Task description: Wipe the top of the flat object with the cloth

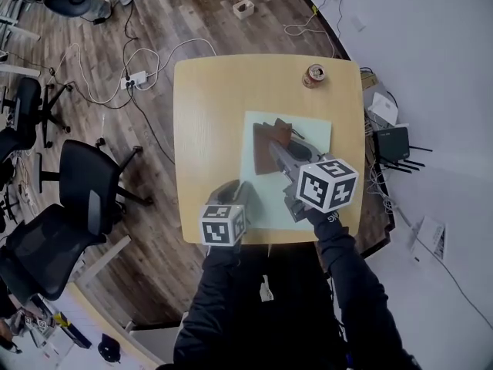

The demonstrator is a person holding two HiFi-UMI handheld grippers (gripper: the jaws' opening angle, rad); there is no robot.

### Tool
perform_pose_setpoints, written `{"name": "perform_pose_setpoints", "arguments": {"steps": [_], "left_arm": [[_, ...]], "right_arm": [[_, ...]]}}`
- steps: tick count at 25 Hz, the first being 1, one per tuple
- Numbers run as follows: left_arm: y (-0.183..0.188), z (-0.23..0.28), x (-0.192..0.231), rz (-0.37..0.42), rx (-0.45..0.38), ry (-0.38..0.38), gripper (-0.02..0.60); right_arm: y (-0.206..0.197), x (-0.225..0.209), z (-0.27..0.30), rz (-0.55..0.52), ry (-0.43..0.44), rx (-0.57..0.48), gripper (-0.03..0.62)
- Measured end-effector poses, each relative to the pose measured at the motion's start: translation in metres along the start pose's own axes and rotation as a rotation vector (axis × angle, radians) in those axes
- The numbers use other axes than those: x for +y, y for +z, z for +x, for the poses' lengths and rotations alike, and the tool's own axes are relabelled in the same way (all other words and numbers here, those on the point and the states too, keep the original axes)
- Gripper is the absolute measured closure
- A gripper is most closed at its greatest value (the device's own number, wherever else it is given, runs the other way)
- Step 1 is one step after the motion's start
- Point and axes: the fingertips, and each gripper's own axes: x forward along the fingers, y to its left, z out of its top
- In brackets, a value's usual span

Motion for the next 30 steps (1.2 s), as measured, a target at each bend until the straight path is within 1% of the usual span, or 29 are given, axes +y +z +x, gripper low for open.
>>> {"name": "perform_pose_setpoints", "arguments": {"steps": [3,6,9,17,24,30], "left_arm": [[0.000,0.001,0.001,0.003,-0.001,-0.005,0.494],[0.000,0.002,0.001,0.003,-0.001,0.000,0.495],[0.000,0.002,0.002,0.005,0.003,0.001,0.495],[-0.001,0.001,0.003,0.010,0.003,0.000,0.495],[-0.001,0.002,0.003,0.014,0.009,0.006,0.495],[-0.002,0.001,0.002,0.019,0.011,0.009,0.495]], "right_arm": [[-0.013,0.014,0.024,0.047,0.043,0.025,0.516],[-0.025,0.015,0.043,0.070,0.047,0.053,0.516],[-0.032,0.008,0.052,0.044,0.013,0.075,0.516],[-0.047,-0.022,0.046,-0.097,-0.107,0.135,0.516],[-0.051,-0.046,0.023,-0.160,-0.170,0.156,0.516],[-0.054,-0.072,-0.003,-0.191,-0.220,0.170,0.516]]}}
